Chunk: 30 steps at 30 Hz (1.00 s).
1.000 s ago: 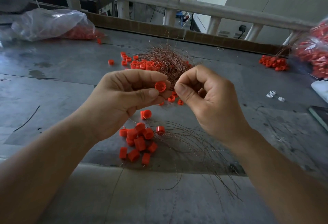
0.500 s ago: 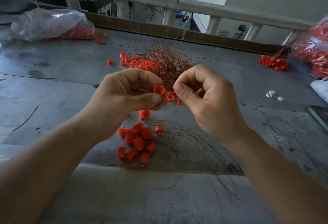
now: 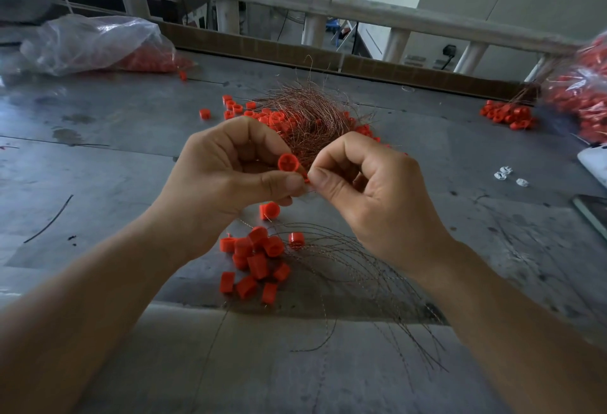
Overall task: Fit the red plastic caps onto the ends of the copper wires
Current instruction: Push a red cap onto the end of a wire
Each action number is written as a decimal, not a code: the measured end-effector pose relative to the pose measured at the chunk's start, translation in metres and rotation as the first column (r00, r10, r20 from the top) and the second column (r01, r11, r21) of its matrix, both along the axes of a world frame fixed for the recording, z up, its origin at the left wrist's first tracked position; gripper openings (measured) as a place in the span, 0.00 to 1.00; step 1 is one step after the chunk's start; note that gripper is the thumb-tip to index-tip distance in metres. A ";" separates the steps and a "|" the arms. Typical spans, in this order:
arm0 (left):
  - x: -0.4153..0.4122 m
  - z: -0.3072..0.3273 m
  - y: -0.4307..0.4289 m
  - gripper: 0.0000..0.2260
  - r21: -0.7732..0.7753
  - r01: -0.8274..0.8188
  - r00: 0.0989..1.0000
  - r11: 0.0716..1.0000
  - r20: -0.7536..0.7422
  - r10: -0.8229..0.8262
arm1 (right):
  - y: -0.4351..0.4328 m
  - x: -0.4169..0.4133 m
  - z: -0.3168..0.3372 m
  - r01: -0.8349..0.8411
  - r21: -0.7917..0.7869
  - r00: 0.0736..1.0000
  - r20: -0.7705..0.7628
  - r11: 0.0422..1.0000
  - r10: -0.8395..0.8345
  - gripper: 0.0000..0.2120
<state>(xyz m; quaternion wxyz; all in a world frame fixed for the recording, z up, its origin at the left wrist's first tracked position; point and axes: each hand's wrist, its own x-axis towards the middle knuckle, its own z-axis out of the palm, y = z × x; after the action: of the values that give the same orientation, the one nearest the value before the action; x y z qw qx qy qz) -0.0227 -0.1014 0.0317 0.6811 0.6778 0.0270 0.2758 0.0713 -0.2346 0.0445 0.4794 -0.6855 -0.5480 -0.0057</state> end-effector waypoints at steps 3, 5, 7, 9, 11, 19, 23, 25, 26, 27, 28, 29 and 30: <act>-0.001 0.001 0.000 0.11 0.002 0.038 0.999 0.999 0.023 -0.038 | 0.000 -0.001 0.000 -0.001 -0.005 1.000 0.015 1.000 0.001 0.06; -0.001 0.001 0.000 0.09 -0.001 0.054 0.998 0.999 0.042 -0.054 | 0.000 -0.001 0.001 0.004 -0.011 1.000 0.022 1.000 -0.004 0.06; -0.001 0.001 0.000 0.10 -0.014 0.047 0.998 0.999 0.049 -0.047 | -0.001 -0.001 0.001 0.016 -0.008 1.000 0.023 1.000 -0.015 0.05; -0.001 0.002 0.000 0.12 -0.028 0.064 0.997 0.998 0.046 -0.063 | -0.002 0.000 0.002 0.036 0.000 0.999 0.013 0.999 -0.036 0.05; -0.001 0.002 0.002 0.18 -0.056 0.086 0.996 0.995 0.027 -0.084 | -0.002 0.002 0.003 0.063 0.009 0.998 -0.001 0.998 -0.063 0.05; -0.002 0.002 0.001 0.12 -0.161 0.119 0.993 0.980 0.009 -0.119 | -0.004 0.008 0.004 0.106 0.023 0.994 -0.011 0.994 -0.106 0.06; -0.003 0.002 0.002 0.13 -0.148 0.134 0.991 0.980 0.004 -0.135 | -0.004 0.008 0.004 0.110 0.022 0.994 -0.007 0.994 -0.109 0.07; -0.003 0.002 0.001 0.13 -0.151 0.139 0.990 0.979 0.002 -0.141 | -0.004 0.008 0.004 0.114 0.023 0.993 -0.009 0.993 -0.114 0.07; -0.003 0.002 0.001 0.14 -0.155 0.137 0.990 0.978 0.001 -0.139 | -0.004 0.008 0.004 0.115 0.024 0.993 -0.008 0.993 -0.115 0.07; -0.003 0.002 0.001 0.14 -0.159 0.136 0.990 0.978 0.000 -0.138 | -0.004 0.008 0.004 0.116 0.024 0.993 -0.008 0.993 -0.115 0.08; -0.003 0.002 0.001 0.14 -0.161 0.133 0.991 0.978 0.001 -0.134 | -0.004 0.008 0.005 0.116 0.022 0.993 -0.008 0.993 -0.115 0.08; -0.003 0.003 0.001 0.14 -0.160 0.129 0.991 0.979 0.000 -0.131 | -0.004 0.008 0.005 0.115 0.020 0.993 -0.009 0.993 -0.115 0.08; -0.003 0.003 0.001 0.14 -0.157 0.125 0.992 0.980 -0.001 -0.126 | -0.004 0.008 0.005 0.114 0.019 0.993 -0.009 0.993 -0.114 0.08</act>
<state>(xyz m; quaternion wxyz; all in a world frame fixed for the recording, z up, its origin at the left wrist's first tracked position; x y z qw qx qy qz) -0.0255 -0.1003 0.0343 0.7481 0.6240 0.0095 0.2255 0.0791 -0.2388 0.0495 0.4871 -0.7110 -0.5059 -0.0355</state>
